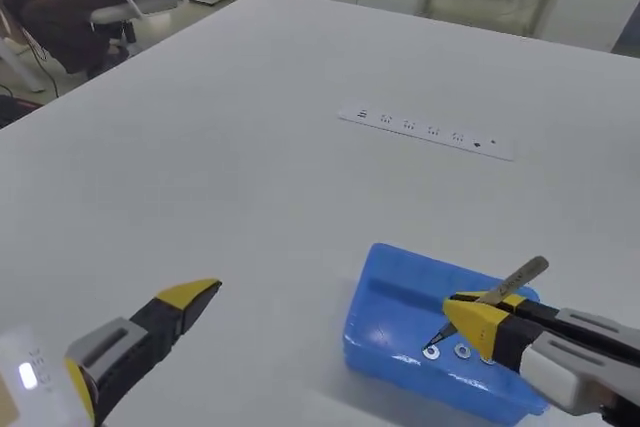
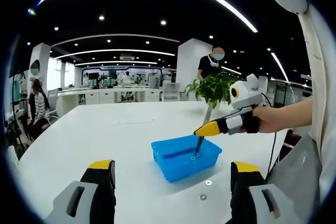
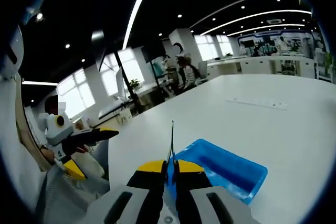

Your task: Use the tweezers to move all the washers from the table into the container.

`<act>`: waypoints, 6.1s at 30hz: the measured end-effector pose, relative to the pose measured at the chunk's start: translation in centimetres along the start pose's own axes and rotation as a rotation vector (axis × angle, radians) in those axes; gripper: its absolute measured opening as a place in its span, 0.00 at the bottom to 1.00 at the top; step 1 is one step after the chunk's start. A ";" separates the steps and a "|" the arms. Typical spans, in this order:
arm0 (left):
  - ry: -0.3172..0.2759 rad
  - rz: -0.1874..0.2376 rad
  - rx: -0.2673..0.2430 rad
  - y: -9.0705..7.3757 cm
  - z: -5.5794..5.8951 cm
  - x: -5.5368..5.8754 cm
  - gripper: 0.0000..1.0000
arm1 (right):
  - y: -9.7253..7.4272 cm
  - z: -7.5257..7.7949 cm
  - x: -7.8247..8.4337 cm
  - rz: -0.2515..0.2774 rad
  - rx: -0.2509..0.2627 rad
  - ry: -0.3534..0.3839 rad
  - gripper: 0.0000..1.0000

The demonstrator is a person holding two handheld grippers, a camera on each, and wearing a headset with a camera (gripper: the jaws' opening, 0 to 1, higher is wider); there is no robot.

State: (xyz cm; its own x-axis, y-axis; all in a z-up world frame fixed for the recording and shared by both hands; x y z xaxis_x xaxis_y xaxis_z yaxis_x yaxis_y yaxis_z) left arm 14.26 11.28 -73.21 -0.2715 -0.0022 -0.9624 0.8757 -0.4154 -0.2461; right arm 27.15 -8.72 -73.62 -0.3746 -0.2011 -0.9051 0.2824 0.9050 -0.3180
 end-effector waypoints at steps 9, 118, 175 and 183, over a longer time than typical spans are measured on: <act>-0.004 0.008 -0.001 0.0 0.1 -0.1 0.93 | -0.7 -1.2 2.2 -0.029 -0.018 0.065 0.04; 0.004 0.008 0.008 -0.3 0.3 -0.2 0.93 | 1.0 -3.8 5.8 -0.246 -0.055 -0.212 0.02; -0.014 0.016 0.017 -0.2 0.1 -0.2 0.92 | 4.5 4.2 0.2 -0.161 0.059 0.102 0.03; -0.017 0.017 0.018 -0.2 0.1 -0.3 0.92 | 5.5 4.5 0.9 -0.201 0.062 0.049 0.03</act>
State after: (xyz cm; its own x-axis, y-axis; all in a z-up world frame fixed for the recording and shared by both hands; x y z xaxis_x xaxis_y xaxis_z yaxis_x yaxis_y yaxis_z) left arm 14.16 11.27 -72.91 -0.2635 -0.0248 -0.9644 0.8729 -0.4317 -0.2274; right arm 32.35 -5.59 -77.42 -0.4713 -0.3557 -0.8071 0.2506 0.8234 -0.5092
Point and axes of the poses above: the centre of the closed fingertips' face, and the gripper's own axes: y roughly forward along the fingers, z roughly to its right, x roughly out of its underside, the point moved 9 cm from there along -y, roughly backward along the fingers, and after that the axes turned 3 degrees about -y, right-handed, at the moved point
